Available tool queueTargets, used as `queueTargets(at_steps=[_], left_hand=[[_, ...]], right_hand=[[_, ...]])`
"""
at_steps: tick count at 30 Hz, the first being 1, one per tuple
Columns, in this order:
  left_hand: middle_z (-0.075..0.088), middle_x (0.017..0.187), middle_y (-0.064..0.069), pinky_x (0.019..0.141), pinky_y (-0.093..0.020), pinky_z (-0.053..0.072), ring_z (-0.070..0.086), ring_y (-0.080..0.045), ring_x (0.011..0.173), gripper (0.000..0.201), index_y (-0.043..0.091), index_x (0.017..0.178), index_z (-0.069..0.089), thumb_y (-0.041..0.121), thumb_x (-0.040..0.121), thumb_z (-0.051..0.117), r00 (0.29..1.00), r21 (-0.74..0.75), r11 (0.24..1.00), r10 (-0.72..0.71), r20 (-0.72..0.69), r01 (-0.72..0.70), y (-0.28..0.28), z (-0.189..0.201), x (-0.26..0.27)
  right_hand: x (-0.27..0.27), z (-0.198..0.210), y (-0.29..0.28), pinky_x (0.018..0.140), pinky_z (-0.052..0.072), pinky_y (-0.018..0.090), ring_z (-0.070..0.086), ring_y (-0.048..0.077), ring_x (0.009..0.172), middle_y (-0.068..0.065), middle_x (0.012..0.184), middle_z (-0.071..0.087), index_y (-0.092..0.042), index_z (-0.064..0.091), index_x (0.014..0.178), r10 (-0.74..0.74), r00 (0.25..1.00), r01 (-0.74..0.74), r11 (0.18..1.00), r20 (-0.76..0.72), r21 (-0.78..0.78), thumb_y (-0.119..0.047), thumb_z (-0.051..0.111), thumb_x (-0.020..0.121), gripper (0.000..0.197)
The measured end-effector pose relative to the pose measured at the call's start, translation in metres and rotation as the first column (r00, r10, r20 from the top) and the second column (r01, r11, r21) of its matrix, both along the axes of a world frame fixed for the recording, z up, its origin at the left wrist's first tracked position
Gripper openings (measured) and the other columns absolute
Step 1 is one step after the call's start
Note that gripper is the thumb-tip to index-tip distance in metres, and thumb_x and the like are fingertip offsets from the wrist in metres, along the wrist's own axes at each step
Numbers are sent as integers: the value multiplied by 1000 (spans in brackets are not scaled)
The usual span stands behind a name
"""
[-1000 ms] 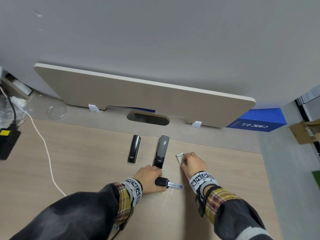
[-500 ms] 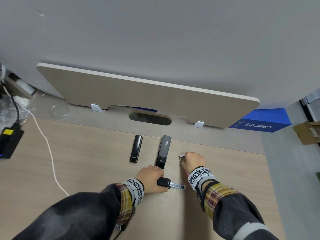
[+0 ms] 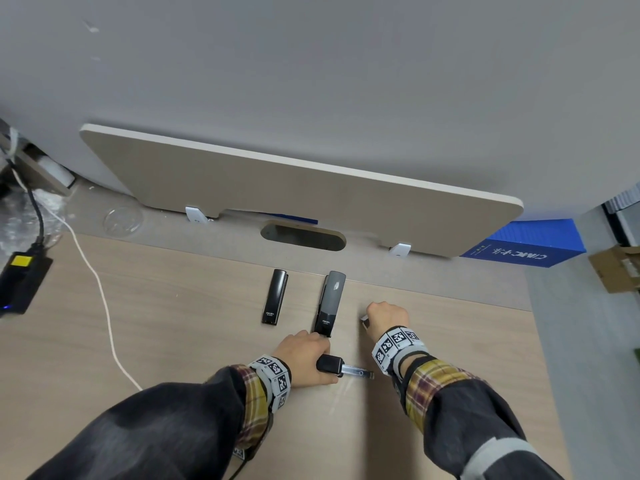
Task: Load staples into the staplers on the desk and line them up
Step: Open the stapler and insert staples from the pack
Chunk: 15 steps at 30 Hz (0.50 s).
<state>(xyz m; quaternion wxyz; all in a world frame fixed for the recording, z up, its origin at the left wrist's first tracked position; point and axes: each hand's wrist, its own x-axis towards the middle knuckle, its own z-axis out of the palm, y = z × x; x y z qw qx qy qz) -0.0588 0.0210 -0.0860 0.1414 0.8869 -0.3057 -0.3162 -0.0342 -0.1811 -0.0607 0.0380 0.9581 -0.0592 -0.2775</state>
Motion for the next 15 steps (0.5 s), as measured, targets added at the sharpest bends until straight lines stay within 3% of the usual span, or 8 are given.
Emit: queueTargets(at_steps=[6,9,11,13,15], left_hand=[[58,103,2,79,-35,42,51,-22,96,47,24,95,52,65,72,59,1000,1,1000,-7,-15,7,0,2,1],[58,104,2,78,-35,41,52,-21,97,48,24,97,53,64,72,60,1000,8,1000,-8,-19,8,-1,3,1],[57,104,3,78,-35,42,51,-20,97,48,24,98,53,64,72,60,1000,7,1000,-9,-28,9,0,4,2],[53,106,3,81,-34,43,51,-19,96,53,25,103,52,67,72,59,1000,-22,1000,-14,-21,13,3,4,1],[49,110,5,83,-32,44,50,-15,98,64,27,113,50,75,71,52,999,-70,997,-23,32,25,6,7,-1]], right_hand=[[-8,1,-7,69,45,29,64,31,90,7,95,70,-14,66,87,-80,985,62,991,153,120,-28,52,83,20],[-17,-6,-15,62,40,27,62,25,81,0,83,68,-19,64,80,-326,924,249,909,199,335,-38,59,81,20],[-21,-9,-21,60,43,27,62,19,70,-4,70,68,-19,64,69,-571,806,411,730,157,546,-34,67,77,17],[-24,-7,-26,56,49,28,60,17,54,1,57,66,-14,63,58,-773,634,504,421,9,754,-22,72,75,20],[-28,-2,-29,44,46,23,53,14,41,8,54,63,-8,63,59,-838,510,532,129,-195,837,-10,71,80,23]])
